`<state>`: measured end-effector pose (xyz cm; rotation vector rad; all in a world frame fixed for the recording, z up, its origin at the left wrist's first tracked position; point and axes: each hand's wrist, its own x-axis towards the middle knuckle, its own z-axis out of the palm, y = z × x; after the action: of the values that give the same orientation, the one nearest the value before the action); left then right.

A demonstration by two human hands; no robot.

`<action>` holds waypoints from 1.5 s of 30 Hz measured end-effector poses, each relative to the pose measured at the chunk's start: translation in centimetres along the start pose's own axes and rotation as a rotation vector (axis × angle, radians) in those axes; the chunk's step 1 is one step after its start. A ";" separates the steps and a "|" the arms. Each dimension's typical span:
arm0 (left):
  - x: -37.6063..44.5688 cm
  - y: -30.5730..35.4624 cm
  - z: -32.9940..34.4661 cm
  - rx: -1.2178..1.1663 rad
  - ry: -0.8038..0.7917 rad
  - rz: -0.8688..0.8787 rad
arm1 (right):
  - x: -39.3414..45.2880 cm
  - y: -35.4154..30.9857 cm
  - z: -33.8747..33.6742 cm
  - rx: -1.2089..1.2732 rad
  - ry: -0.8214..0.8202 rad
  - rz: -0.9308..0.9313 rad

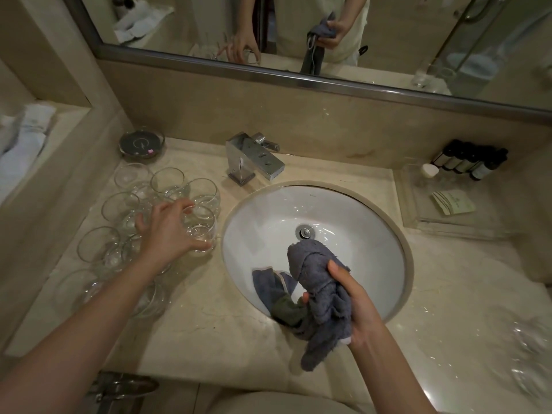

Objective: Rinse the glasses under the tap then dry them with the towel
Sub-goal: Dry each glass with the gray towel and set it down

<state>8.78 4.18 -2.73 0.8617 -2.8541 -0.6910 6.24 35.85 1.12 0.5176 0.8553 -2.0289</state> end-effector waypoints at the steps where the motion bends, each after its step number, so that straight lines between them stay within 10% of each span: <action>1: 0.0 0.0 0.0 0.020 -0.005 -0.005 | 0.0 0.0 0.0 0.004 0.002 -0.003; 21: -0.5 0.6 0.3 0.148 -0.020 -0.034 | -0.8 -0.3 -0.4 0.008 0.049 -0.049; 25: -1.2 3.4 -0.2 0.020 0.068 0.296 | -1.3 -0.7 -1.4 0.069 0.127 -0.070; 45: -10.3 38.6 14.0 -0.426 -0.706 0.815 | -8.3 -3.1 -13.3 0.416 0.366 -0.177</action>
<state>-4.95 43.94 2.35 -0.7115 -2.9449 -1.5623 8.81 51.40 -1.59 1.1047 0.7039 -2.3282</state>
